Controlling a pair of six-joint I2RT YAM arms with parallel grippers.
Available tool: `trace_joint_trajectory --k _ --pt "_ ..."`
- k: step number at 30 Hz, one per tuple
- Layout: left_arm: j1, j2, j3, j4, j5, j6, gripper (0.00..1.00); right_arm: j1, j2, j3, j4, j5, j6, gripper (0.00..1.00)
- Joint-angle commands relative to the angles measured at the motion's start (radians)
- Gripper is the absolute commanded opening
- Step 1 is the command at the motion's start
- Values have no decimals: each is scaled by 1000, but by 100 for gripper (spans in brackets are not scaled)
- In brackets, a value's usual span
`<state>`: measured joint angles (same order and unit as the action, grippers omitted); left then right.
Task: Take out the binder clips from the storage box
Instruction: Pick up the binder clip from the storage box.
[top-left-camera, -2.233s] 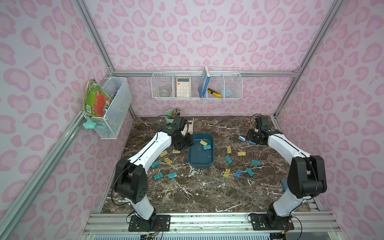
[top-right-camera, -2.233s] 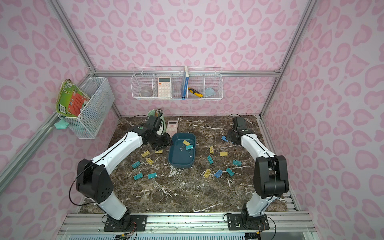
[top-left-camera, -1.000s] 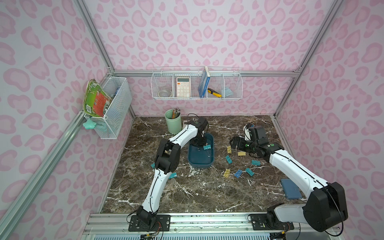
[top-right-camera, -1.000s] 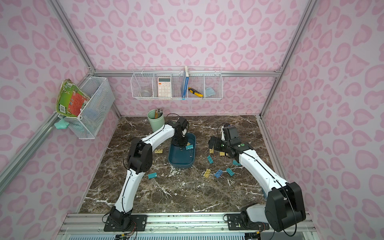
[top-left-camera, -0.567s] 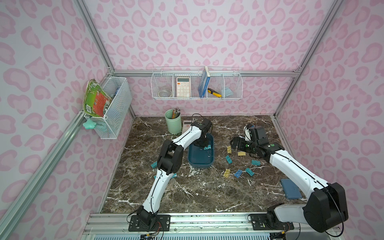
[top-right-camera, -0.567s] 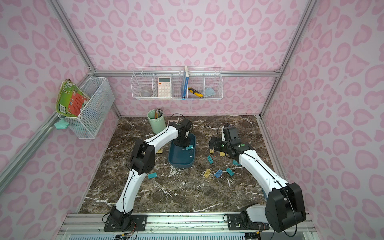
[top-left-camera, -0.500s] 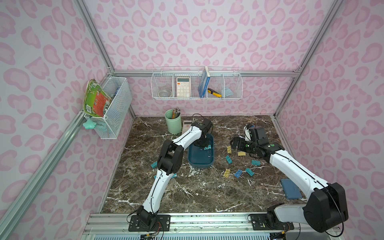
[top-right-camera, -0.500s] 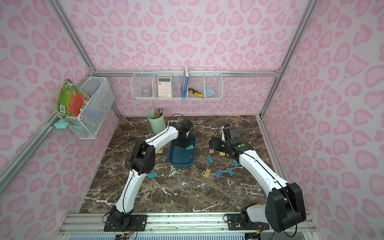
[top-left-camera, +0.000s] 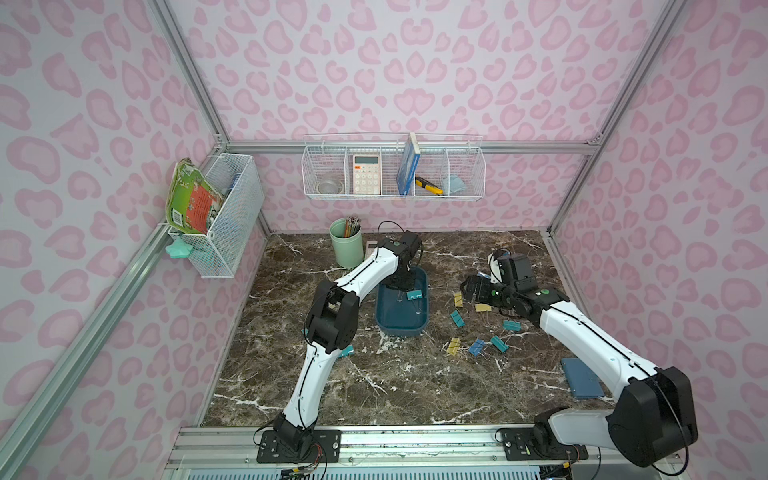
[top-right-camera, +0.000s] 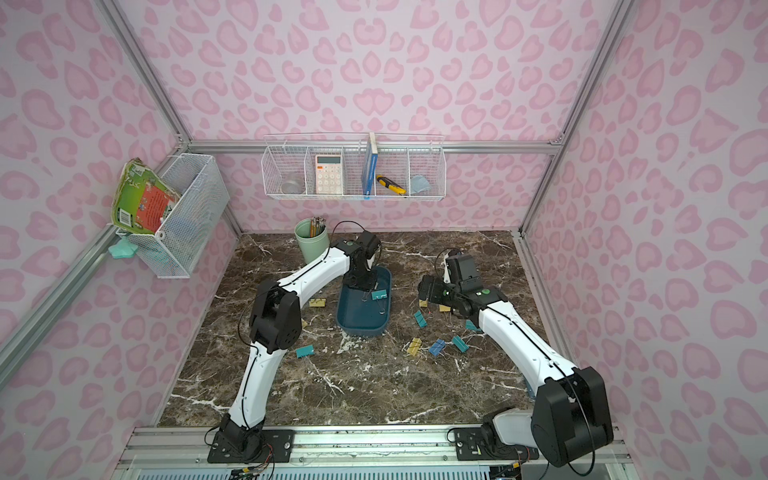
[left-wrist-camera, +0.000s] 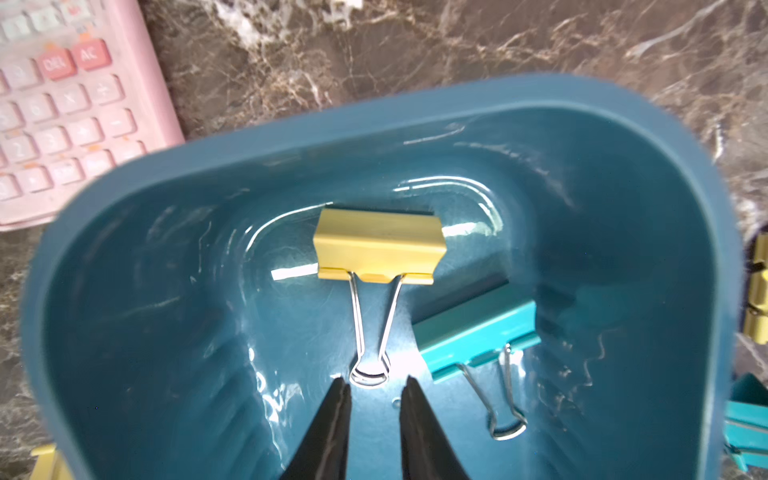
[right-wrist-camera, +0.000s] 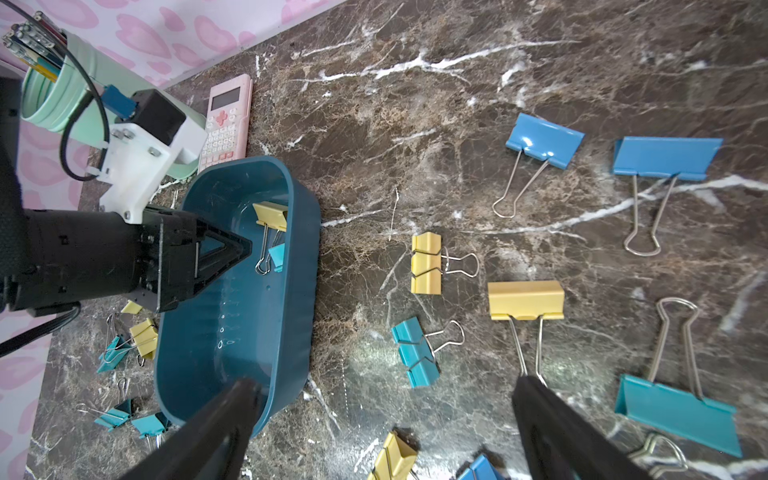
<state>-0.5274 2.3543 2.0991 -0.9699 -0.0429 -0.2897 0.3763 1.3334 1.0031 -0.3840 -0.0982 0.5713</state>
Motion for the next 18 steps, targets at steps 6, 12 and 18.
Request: trace_joint_trajectory --k 6,12,18 --pt "11 84 50 -24 -26 -11 25 1 6 12 -4 -1 -8 99" --pt "14 136 82 -38 -27 -8 25 0 7 17 -10 -2 -9 99" --pt "11 173 82 -49 -10 -33 10 1 15 25 -8 -6 -10 99"
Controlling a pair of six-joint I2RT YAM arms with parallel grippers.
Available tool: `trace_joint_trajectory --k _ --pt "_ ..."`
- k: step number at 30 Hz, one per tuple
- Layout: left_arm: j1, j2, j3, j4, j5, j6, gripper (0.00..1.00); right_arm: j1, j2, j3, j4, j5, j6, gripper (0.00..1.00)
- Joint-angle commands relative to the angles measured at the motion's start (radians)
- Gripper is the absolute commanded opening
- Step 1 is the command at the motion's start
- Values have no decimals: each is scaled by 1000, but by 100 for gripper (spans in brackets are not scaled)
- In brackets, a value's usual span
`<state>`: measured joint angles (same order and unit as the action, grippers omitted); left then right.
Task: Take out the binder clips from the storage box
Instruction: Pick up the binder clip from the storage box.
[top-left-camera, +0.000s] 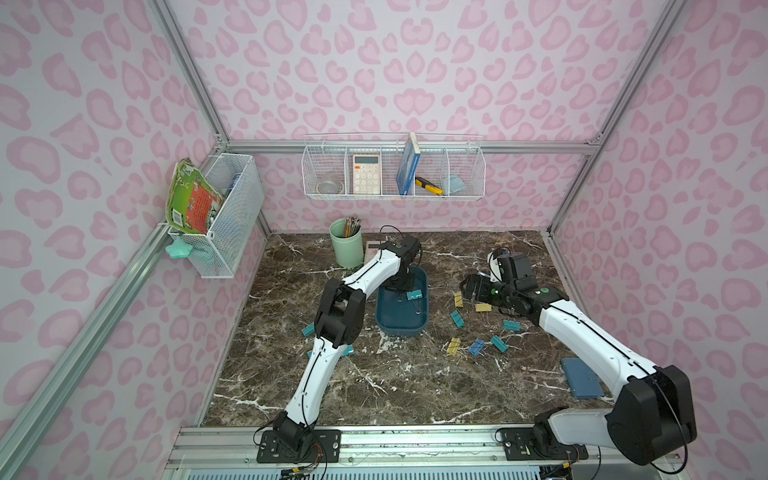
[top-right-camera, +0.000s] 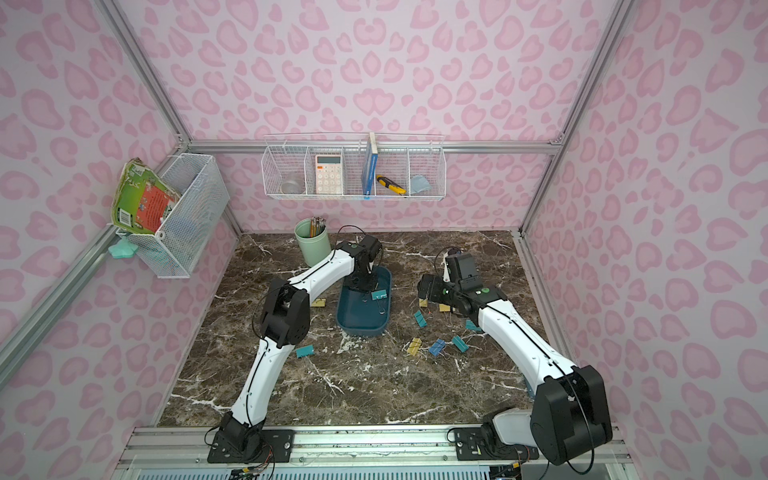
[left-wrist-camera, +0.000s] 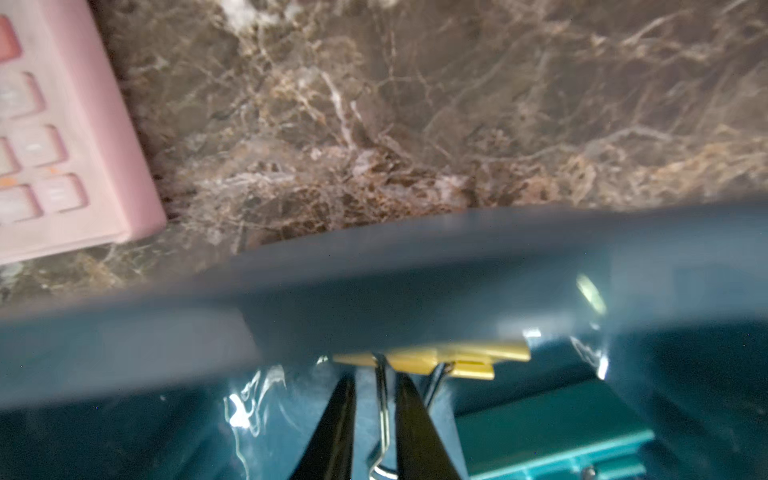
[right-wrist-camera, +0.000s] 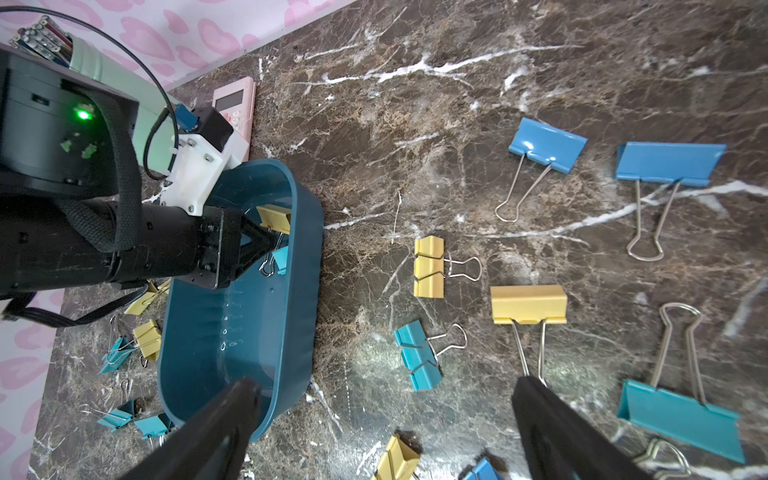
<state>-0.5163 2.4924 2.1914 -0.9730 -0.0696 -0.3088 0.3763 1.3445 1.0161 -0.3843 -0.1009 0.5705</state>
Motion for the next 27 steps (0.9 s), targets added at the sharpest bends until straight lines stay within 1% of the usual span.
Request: trace_joint_trajectory --k 1,2,7,10,18,22,27 --pt "-1 38 -12 -48 21 -18 2 1 5 13 -7 -4 -9 99" --pt "-1 40 -12 -51 21 -22 0 0 7 16 -5 -5 -9 99" --pt "-1 -10 -17 -42 12 -36 0 14 15 22 -1 -3 -11 99" --pt "0 -84 -31 -26 5 -56 0 28 24 32 1 0 -15 99" --pt "1 -306 -149 26 -8 -96 0 73 52 60 21 11 -21 99" --pt "6 -418 -265 31 -33 -127 0 108 77 91 27 16 -29 99" --pt "30 -627 -510 80 -56 -194 0 156 125 136 38 13 -41 99"
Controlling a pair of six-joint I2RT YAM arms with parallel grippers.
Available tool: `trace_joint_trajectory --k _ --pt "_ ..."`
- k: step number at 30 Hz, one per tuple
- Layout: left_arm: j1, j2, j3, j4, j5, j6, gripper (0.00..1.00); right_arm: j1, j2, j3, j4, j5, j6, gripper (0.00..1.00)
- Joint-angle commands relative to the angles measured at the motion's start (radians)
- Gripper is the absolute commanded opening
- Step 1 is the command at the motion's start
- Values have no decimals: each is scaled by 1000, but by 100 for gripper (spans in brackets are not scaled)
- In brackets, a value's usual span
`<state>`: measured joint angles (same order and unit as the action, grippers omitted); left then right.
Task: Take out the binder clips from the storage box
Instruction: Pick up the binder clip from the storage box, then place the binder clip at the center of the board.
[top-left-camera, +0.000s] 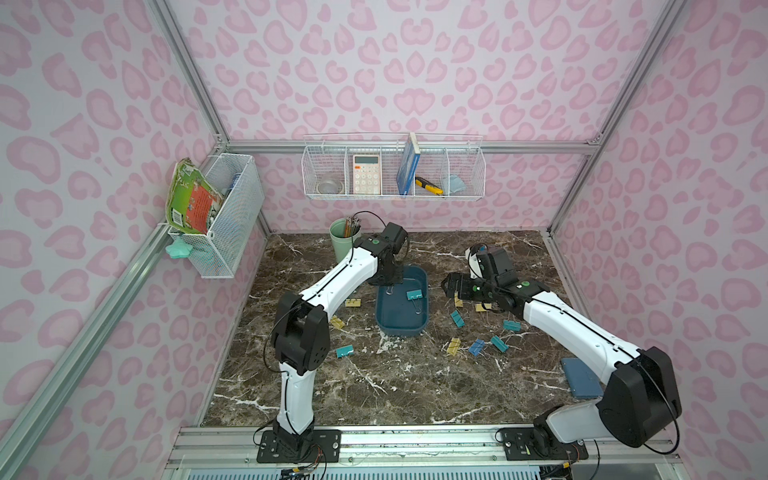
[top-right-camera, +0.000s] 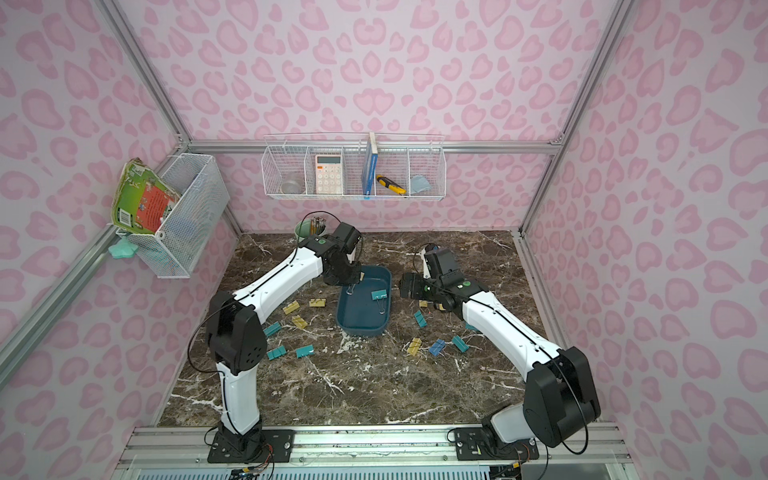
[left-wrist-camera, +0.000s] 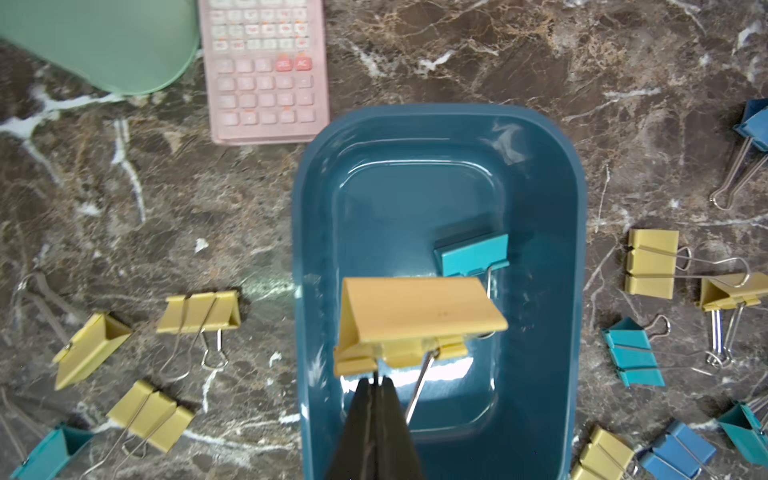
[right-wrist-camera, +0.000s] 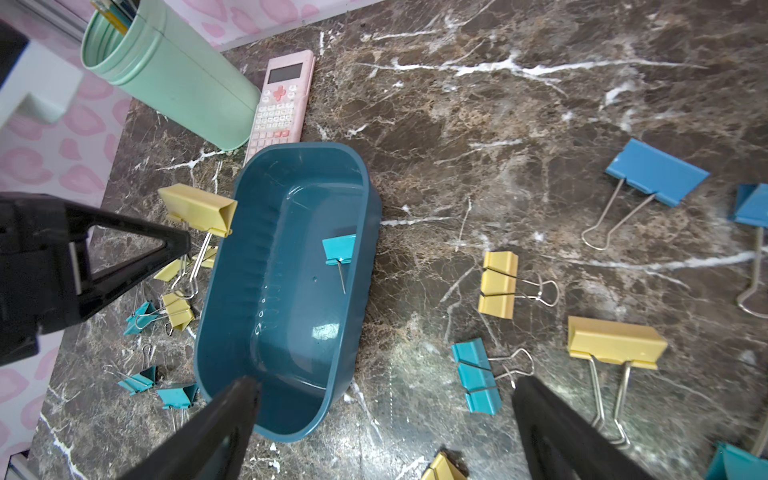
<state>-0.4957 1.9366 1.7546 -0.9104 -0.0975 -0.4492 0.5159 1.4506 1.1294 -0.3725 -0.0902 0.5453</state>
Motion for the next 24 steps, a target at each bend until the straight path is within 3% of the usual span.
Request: trace_joint_trajectory --k 1,6,10,24 --pt "16 -115 -127 24 -32 -69 0 27 32 34 29 1 -20 99" --pt "38 -305 -366 32 -45 -144 0 70 101 90 38 -12 -30 99" --pt "43 -373 -509 73 -23 -193 0 103 144 130 37 -19 -34 99" --pt "46 -201 -624 211 29 -248 0 142 148 137 7 6 -24 99"
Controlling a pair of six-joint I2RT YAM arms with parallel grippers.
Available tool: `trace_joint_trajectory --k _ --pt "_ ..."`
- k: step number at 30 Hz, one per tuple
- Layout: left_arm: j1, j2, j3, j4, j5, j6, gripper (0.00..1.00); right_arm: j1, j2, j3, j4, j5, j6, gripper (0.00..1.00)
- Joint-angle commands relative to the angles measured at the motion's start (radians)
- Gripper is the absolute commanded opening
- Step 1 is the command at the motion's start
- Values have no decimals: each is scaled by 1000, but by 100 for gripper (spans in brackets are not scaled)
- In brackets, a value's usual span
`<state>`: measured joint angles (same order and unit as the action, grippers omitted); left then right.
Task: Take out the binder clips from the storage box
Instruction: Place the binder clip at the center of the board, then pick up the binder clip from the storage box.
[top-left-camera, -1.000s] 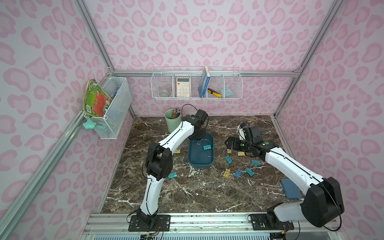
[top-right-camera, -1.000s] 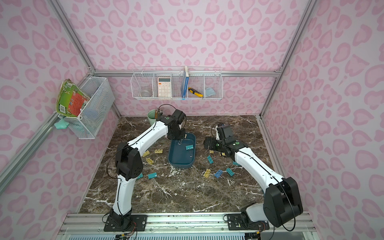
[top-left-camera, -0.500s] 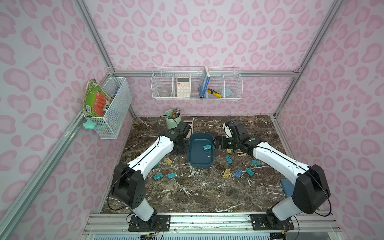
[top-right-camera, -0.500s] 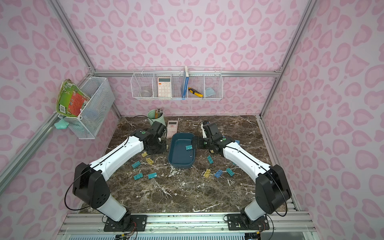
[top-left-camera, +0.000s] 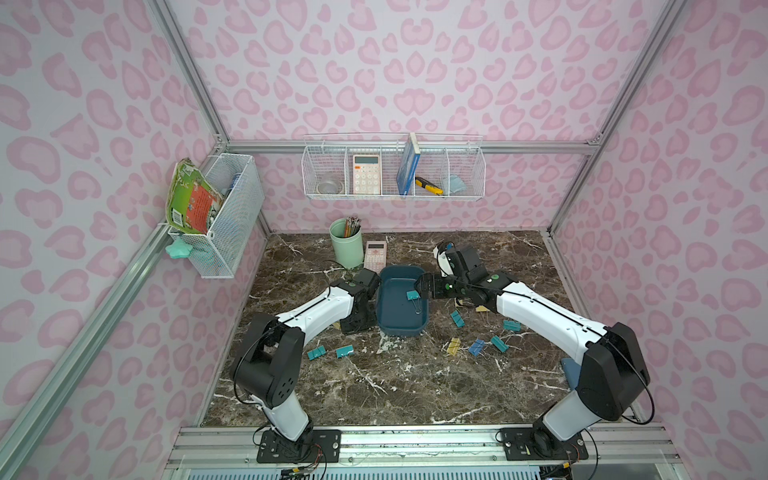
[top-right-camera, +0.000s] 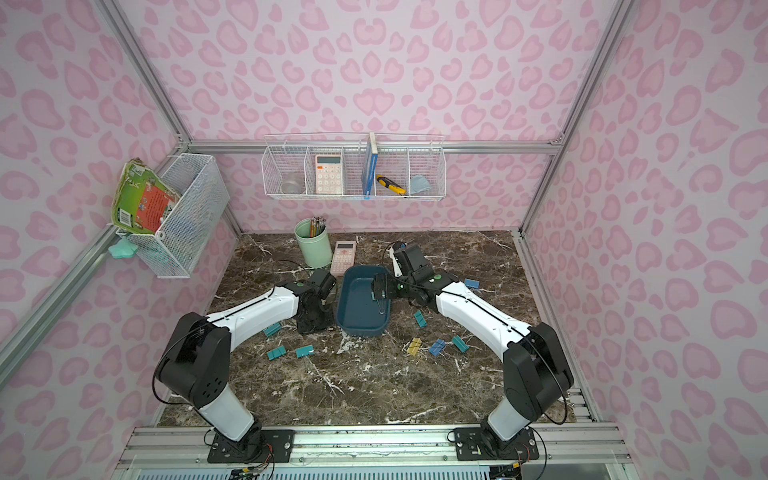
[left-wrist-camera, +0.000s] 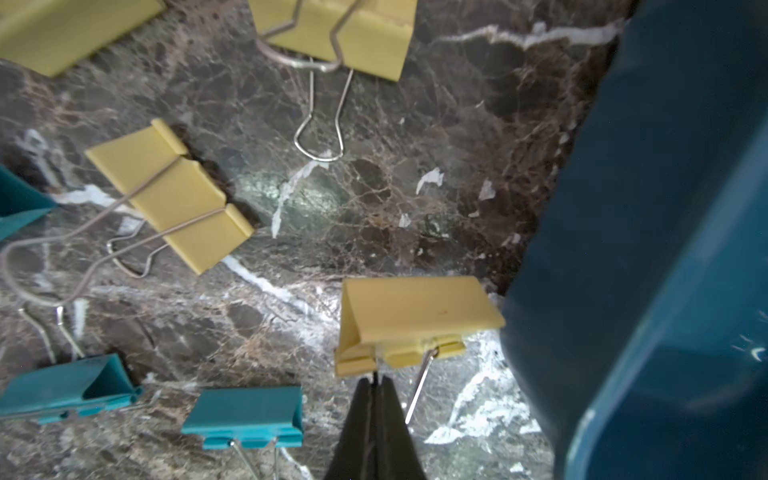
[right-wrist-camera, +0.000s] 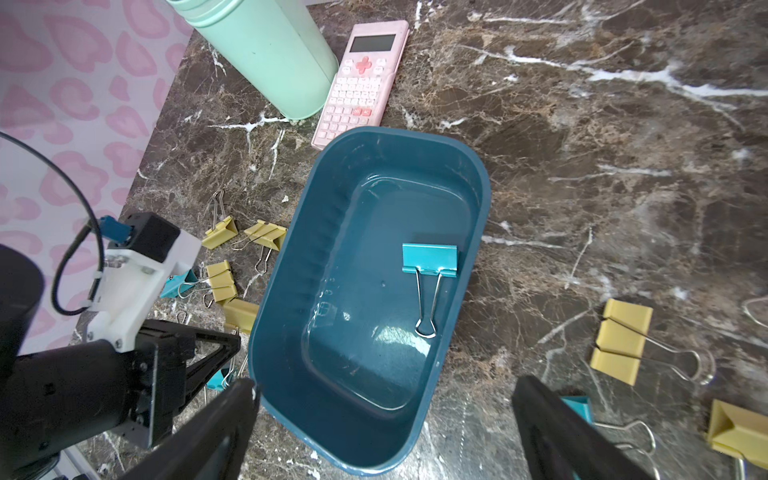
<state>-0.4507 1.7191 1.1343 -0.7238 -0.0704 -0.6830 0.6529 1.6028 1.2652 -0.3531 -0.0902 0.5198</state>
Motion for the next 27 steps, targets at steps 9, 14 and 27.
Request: trace_joint_trajectory --k 9,14,27 --pt "9 -2 -33 -4 -43 -20 19 55 133 135 -126 36 -21 99" --pt "15 -83 -28 -43 -62 -13 40 86 259 261 -219 56 -43 98" --pt "51 -359 82 -191 -156 8 99 90 510 468 -368 102 -39 44"
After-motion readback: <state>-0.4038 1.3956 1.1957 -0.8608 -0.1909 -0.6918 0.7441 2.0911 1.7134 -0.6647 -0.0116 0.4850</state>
